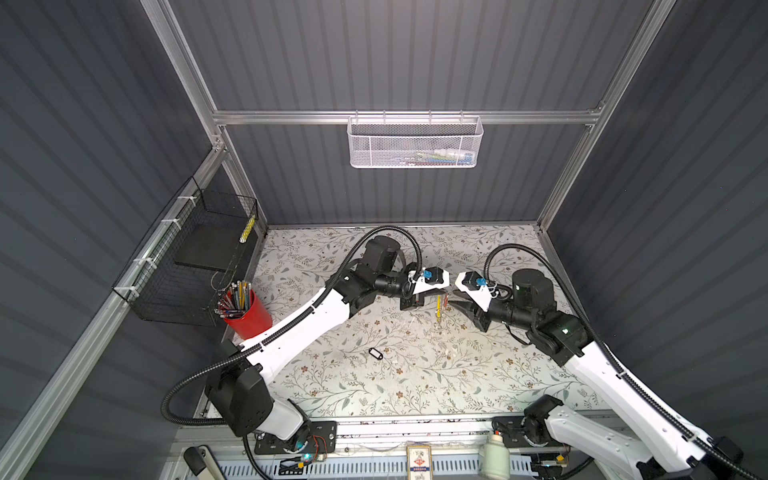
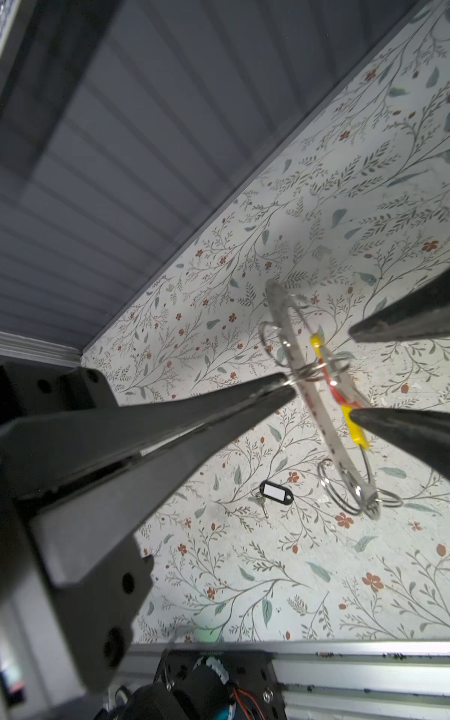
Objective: Put the keys on the keyring
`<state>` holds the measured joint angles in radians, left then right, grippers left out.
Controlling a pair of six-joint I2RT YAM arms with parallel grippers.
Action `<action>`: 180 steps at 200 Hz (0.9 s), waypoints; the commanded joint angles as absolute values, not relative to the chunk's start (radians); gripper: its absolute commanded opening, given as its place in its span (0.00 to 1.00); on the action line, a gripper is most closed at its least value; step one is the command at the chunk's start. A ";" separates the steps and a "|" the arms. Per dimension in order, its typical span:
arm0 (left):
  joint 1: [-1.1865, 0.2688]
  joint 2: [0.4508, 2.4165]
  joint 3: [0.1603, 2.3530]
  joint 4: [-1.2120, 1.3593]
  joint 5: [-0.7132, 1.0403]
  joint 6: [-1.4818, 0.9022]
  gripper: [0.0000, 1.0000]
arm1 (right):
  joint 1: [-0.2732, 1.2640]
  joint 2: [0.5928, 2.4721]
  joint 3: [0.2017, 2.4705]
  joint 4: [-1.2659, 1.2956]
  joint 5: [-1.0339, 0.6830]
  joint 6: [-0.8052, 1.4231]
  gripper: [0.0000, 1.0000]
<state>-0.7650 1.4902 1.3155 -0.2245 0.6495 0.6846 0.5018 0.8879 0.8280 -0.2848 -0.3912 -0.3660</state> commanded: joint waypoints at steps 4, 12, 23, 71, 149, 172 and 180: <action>-0.767 1.458 1.285 -0.070 0.665 0.559 0.00 | 0.499 0.837 0.773 -0.155 -0.314 -0.241 0.34; -0.767 1.458 1.278 -0.044 0.667 0.540 0.00 | 0.499 0.838 0.772 -0.145 -0.321 -0.228 0.34; -0.767 1.458 1.271 -0.005 0.668 0.506 0.00 | 0.499 0.849 0.780 -0.141 -0.326 -0.222 0.33; -0.767 1.459 1.235 0.118 0.664 0.390 0.00 | 0.501 0.890 0.800 -0.072 -0.368 -0.198 0.32; -0.770 1.452 1.205 0.206 0.653 0.299 0.00 | 0.502 0.906 0.819 -0.027 -0.299 -0.185 0.25; -0.770 1.450 1.200 0.227 0.654 0.280 0.00 | 0.503 0.910 0.822 -0.038 -0.287 -0.199 0.20; -0.769 1.451 1.199 0.235 0.654 0.271 0.00 | 0.503 0.910 0.822 -0.039 -0.284 -0.202 0.17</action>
